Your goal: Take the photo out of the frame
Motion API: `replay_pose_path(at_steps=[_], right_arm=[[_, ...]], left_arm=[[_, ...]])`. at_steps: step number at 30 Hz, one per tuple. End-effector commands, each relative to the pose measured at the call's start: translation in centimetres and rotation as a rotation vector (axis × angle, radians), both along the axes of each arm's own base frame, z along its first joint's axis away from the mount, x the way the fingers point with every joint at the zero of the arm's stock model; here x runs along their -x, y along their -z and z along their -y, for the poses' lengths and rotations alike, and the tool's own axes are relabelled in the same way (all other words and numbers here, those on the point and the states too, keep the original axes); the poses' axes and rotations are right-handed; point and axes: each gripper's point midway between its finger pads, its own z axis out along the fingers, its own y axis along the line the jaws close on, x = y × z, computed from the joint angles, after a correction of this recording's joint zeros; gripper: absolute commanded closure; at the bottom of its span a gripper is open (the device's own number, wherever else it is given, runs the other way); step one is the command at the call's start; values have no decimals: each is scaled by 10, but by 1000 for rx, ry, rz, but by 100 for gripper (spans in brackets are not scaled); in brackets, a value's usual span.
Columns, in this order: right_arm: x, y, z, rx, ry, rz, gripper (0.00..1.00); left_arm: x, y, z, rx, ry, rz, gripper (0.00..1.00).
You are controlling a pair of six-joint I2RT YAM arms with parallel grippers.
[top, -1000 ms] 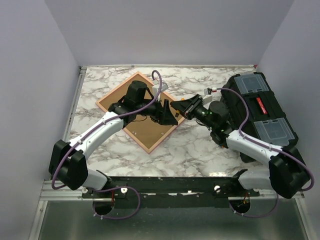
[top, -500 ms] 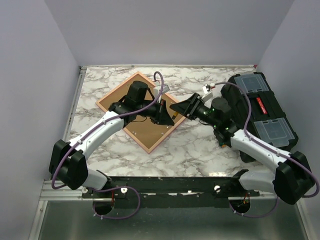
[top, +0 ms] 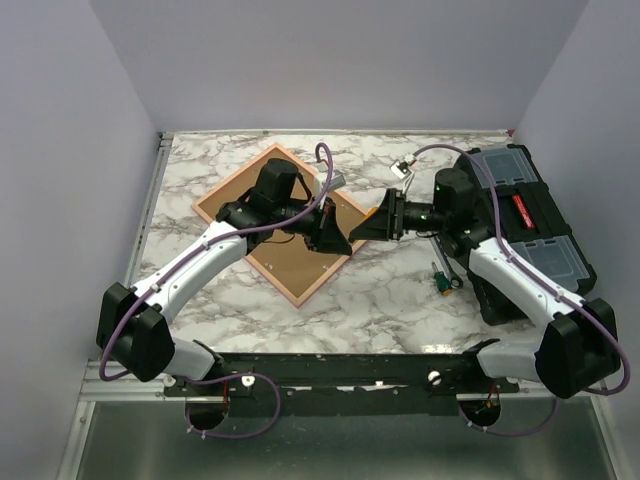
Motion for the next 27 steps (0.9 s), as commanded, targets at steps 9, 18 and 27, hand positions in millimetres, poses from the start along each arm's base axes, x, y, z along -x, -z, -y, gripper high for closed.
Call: replay_pose_path(at_steps=[9, 18, 27], right_arm=[[33, -11, -4, -94, -223, 11, 63], [28, -4, -3, -78, -180, -2, 97], [-20, 15, 17, 36, 228, 34, 99]], left_arm=[[12, -5, 5, 4, 84, 46, 100], [20, -5, 8, 5, 118, 52, 100], [-1, -16, -10, -15, -30, 150, 34]])
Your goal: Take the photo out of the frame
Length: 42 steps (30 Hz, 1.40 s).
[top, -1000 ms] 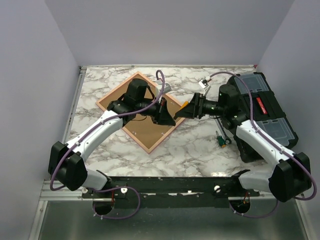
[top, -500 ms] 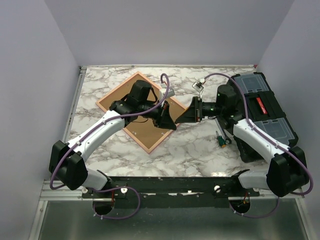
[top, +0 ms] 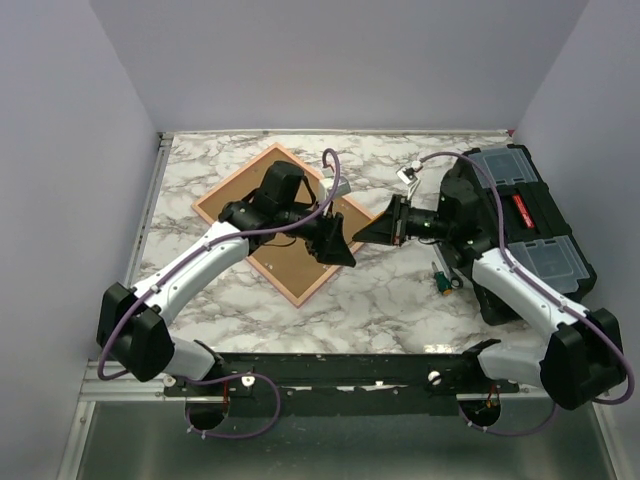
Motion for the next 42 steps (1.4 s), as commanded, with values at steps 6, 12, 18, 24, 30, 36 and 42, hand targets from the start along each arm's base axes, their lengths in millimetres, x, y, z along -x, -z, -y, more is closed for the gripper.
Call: replay_pose_path(at_steps=[6, 12, 18, 24, 30, 36, 42], right_arm=[[-64, 54, 36, 204, 531, 4, 99], [-63, 91, 0, 443, 680, 117, 99], [-43, 126, -54, 595, 673, 184, 99], [-27, 146, -93, 735, 612, 263, 99], [-12, 160, -97, 792, 531, 259, 99], [0, 175, -89, 820, 480, 253, 99], [3, 180, -85, 850, 467, 247, 99]], left_arm=[[-60, -59, -65, 84, -460, 338, 17], [-98, -65, -148, -40, -972, 501, 16], [-97, -71, -165, -21, -1066, 536, 17], [-100, -66, -160, -33, -1051, 512, 17], [-101, -63, -156, -33, -1037, 498, 17], [-99, -60, -144, -22, -975, 466, 17], [-100, -57, -143, -29, -975, 462, 17]])
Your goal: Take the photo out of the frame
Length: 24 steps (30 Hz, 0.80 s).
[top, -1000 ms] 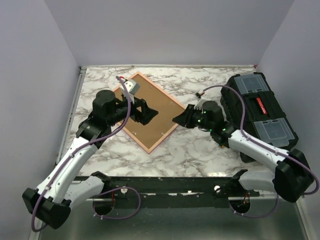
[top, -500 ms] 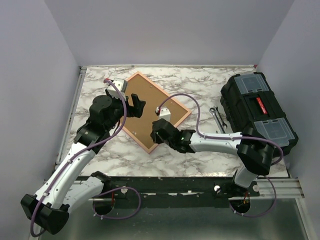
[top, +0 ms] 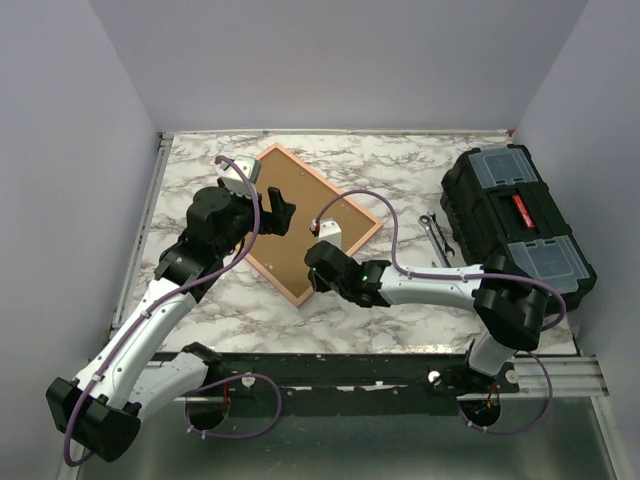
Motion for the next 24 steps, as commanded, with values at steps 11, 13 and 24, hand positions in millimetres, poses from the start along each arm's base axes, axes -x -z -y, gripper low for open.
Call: replay_pose_path(at_steps=[11, 13, 24], right_arm=[[18, 26, 67, 240, 107, -72, 99], [20, 31, 83, 289, 138, -76, 99], [5, -3, 181, 391, 411, -19, 99]], left_arm=[[2, -15, 5, 30, 26, 24, 17], [3, -14, 5, 32, 28, 23, 17], [5, -18, 6, 48, 35, 29, 17]])
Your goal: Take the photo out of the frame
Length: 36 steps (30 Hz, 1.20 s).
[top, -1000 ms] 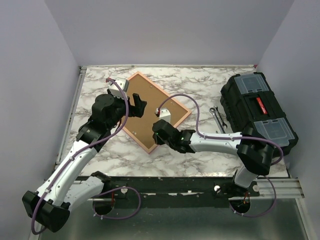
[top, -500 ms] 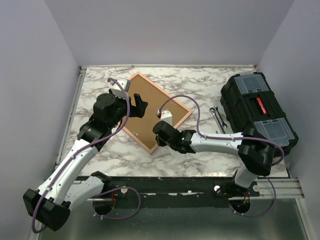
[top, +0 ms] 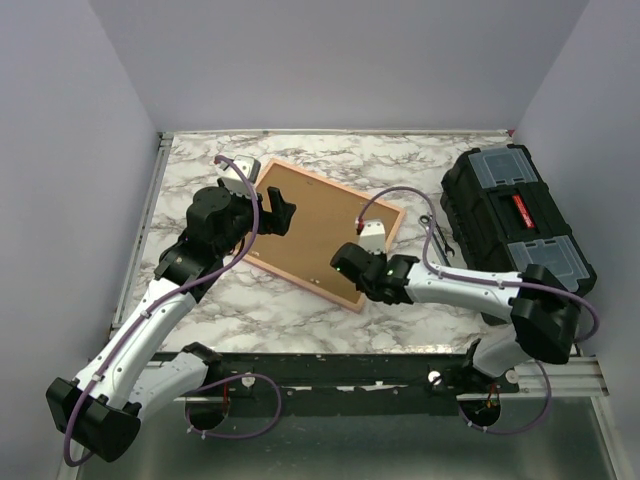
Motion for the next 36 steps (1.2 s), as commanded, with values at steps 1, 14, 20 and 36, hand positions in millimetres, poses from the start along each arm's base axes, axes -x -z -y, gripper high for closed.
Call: replay_pose_path(at_steps=[1, 14, 20, 36], right_arm=[[-4, -24, 64, 101, 118, 33, 99], [-123, -42, 146, 46, 405, 126, 99], [-157, -28, 140, 0, 422, 137, 99], [-293, -55, 46, -191, 179, 331, 99]], left_arm=[[4, -18, 5, 39, 30, 33, 17], [6, -21, 4, 43, 28, 39, 17], [5, -19, 3, 35, 22, 37, 17], [1, -16, -6, 5, -23, 42, 17]])
